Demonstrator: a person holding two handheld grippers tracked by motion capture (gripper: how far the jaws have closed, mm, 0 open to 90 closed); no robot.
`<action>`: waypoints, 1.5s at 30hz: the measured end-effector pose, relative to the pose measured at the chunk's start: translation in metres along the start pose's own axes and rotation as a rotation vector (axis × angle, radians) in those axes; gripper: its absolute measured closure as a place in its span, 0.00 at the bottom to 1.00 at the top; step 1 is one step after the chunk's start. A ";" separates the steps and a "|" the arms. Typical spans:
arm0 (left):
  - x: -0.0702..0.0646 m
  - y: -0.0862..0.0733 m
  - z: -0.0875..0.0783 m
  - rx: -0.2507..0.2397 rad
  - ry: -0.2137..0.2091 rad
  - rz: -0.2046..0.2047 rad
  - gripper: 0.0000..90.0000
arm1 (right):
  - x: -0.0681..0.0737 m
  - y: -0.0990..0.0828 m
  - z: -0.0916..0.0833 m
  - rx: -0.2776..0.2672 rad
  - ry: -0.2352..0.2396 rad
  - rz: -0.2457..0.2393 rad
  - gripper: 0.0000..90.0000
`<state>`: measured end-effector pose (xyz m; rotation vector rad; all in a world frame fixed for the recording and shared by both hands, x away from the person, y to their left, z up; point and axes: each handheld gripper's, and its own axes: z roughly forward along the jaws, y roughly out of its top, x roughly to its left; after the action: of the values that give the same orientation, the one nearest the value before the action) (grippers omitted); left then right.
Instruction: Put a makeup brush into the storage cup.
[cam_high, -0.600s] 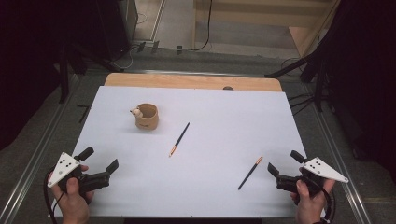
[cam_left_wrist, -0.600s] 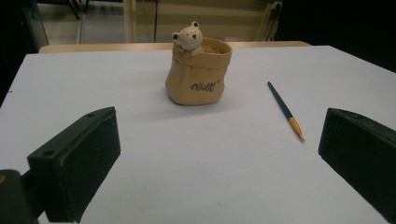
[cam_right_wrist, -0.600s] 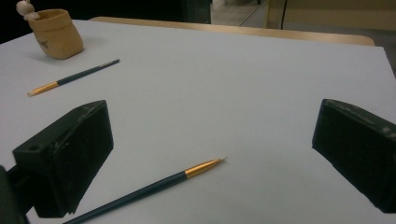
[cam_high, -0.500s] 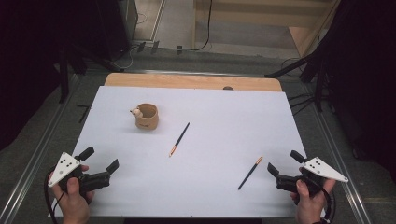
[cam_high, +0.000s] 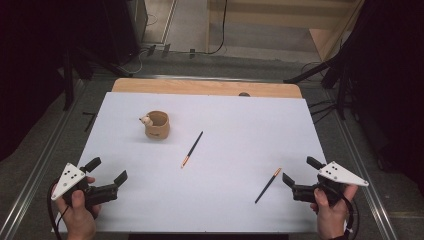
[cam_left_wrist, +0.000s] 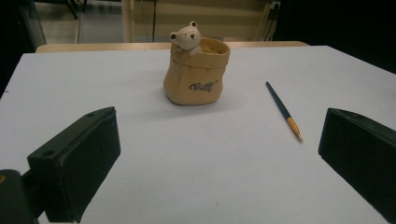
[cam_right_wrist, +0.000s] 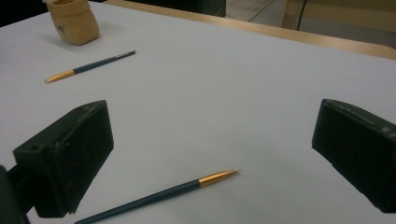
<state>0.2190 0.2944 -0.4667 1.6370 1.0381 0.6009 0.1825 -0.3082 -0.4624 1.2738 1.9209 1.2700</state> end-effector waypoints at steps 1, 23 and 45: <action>0.000 0.000 0.000 0.002 -0.001 0.002 0.00 | -0.001 0.002 0.000 0.008 0.014 0.000 0.00; -0.002 0.000 0.005 0.012 -0.024 0.008 0.00 | 0.006 0.035 0.040 0.323 0.194 -0.156 0.04; 0.000 0.000 0.004 0.009 -0.024 0.002 0.00 | 0.013 0.040 0.065 0.546 0.254 -0.294 0.06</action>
<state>0.2226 0.2918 -0.4677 1.6493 1.0230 0.5776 0.2456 -0.2638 -0.4535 1.0382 2.6467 0.8134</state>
